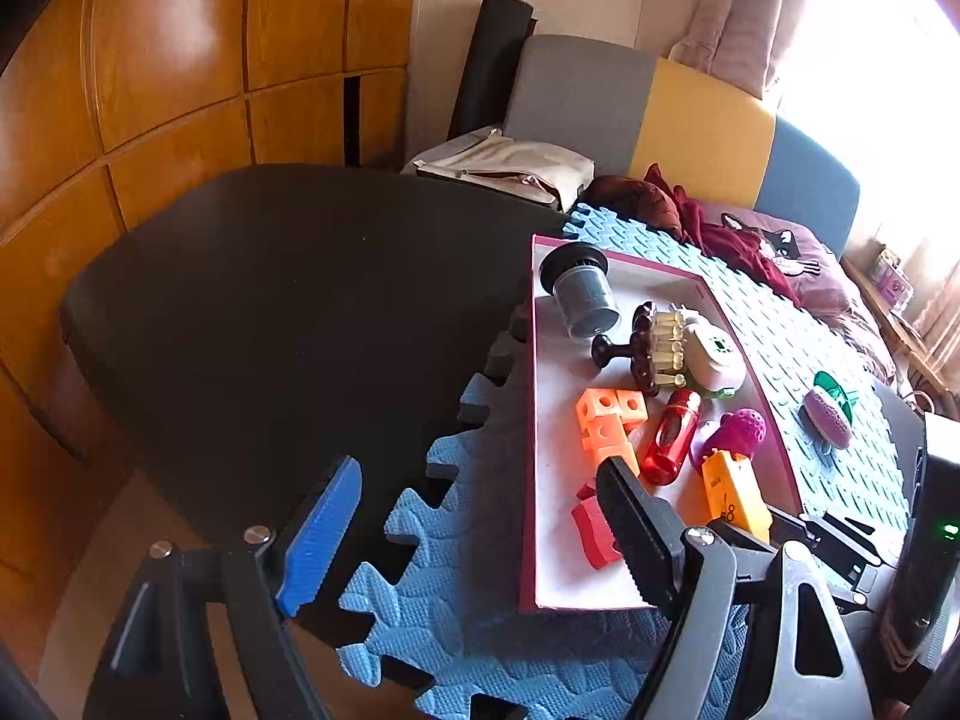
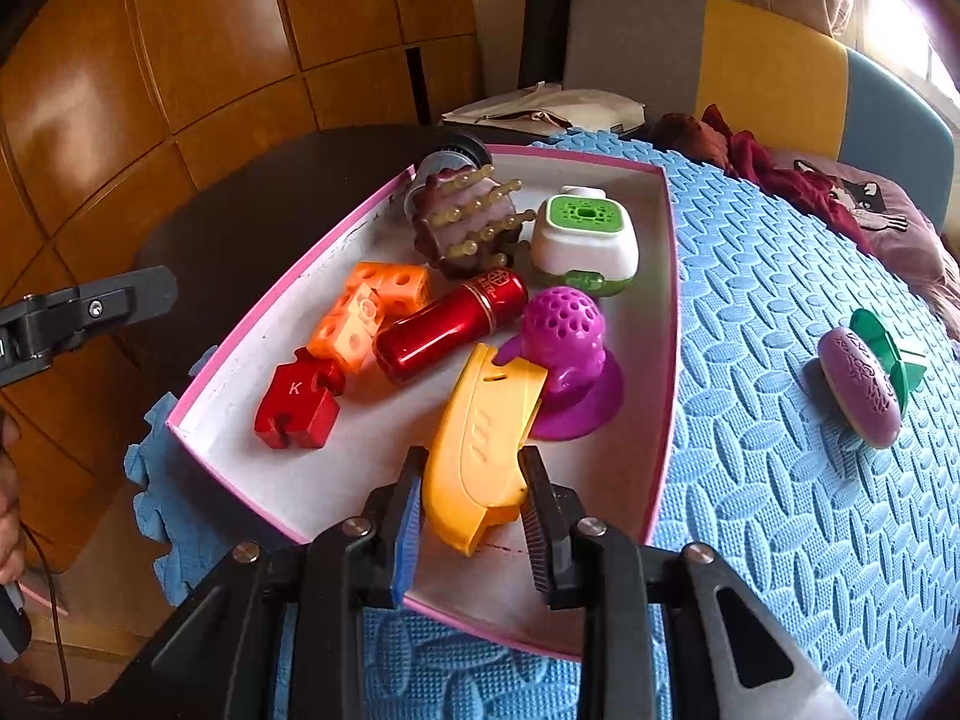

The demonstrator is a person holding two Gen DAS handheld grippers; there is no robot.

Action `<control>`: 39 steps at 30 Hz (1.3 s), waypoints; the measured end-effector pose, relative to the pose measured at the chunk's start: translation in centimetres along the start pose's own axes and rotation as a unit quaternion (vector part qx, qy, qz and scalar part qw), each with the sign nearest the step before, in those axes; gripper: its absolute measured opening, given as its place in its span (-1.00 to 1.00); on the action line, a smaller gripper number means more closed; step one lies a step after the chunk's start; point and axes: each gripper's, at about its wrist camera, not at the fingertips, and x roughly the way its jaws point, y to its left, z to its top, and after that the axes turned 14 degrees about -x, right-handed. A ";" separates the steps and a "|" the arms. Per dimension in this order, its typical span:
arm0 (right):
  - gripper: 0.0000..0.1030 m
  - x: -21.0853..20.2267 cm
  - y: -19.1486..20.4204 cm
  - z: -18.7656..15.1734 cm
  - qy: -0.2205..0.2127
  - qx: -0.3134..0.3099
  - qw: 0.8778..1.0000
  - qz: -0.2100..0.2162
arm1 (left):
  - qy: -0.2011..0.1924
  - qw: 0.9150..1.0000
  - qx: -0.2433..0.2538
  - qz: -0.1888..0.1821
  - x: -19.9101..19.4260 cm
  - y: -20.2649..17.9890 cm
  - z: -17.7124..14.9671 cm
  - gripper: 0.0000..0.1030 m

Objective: Organize rigid objects
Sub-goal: 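Carry the yellow-orange toy into the tray with the right gripper, then open the right gripper to release the yellow-orange toy in the tray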

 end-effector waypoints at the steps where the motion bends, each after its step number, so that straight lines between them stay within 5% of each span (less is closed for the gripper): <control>1: -0.43 0.0 0.0 0.0 0.000 0.000 1.000 -0.002 | -0.001 1.000 0.002 0.000 -0.1 -0.1 0.0 0.58; 39: -0.28 -4.3 -1.9 -1.1 -0.058 0.065 0.996 -0.025 | -0.007 0.999 0.045 -0.019 -1.8 -2.7 -1.1 0.59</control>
